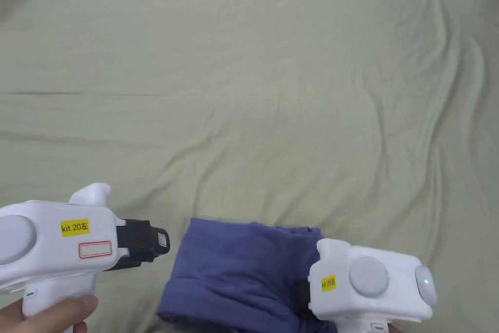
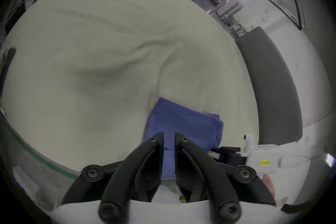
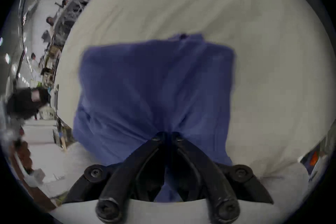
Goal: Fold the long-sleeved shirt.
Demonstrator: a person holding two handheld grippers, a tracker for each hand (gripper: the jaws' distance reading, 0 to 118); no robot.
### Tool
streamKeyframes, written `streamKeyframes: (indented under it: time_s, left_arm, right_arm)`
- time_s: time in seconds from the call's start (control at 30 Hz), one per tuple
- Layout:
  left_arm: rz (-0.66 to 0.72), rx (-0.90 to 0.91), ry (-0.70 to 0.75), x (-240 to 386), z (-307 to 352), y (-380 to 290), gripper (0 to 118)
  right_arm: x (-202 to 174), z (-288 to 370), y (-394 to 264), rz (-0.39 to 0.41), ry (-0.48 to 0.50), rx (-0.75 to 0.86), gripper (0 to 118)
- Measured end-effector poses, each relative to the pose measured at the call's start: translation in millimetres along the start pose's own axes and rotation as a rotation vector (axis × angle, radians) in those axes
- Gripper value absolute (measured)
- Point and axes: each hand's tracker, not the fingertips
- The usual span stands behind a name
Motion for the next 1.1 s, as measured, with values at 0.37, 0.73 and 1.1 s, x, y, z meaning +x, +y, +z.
streamKeyframes:
  time_s: [0.37,0.73,1.1]
  left_arm:
    - [0.006,-0.1,-0.037,-13.8,-56.6,7.2,97]
    - [0.01,-0.314,-0.208,-7.4,-117.4,1.4,86]
    - [0.087,-0.218,-0.31,-25.3,-68.2,-6.3,15]
  right_arm:
    - [8.7,5.2,3.5,0.028,0.051,0.039,2]
    - [26.3,4.7,1.9,-0.055,0.157,0.043,2]
    - [17.9,45.7,2.9,-0.148,0.21,0.086,0]
